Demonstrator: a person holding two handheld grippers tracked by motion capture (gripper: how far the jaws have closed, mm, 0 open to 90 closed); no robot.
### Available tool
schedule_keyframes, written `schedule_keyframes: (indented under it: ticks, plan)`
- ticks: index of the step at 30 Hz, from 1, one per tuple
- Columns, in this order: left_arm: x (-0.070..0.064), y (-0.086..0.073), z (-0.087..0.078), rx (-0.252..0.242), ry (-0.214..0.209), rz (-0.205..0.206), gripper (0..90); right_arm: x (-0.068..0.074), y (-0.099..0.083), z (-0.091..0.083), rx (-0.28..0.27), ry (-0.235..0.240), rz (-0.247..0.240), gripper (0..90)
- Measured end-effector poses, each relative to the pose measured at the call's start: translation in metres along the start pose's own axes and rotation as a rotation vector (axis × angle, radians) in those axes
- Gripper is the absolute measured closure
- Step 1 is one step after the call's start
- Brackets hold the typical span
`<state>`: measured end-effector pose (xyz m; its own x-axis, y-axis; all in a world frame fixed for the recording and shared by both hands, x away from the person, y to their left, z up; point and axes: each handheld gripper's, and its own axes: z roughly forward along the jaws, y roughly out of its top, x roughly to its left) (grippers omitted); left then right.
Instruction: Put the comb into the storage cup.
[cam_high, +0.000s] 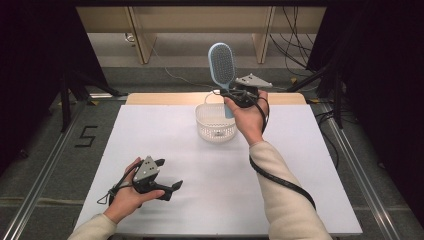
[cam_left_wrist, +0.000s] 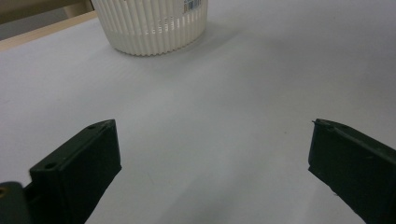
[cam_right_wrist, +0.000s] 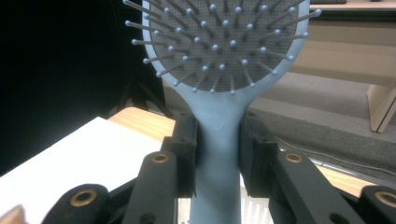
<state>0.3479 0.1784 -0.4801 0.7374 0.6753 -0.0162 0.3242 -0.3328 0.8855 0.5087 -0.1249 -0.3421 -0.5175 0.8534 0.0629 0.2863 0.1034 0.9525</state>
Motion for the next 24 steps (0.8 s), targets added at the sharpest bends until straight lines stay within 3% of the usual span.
schedule_keyframes:
  ticks: [24]
  plan:
    - [-0.0003, 0.0002, -0.0001, 0.000, -0.003, 0.003, 1.6, -0.0008, 0.0000, 0.0102, 0.014, -0.008, -0.009, 70.7]
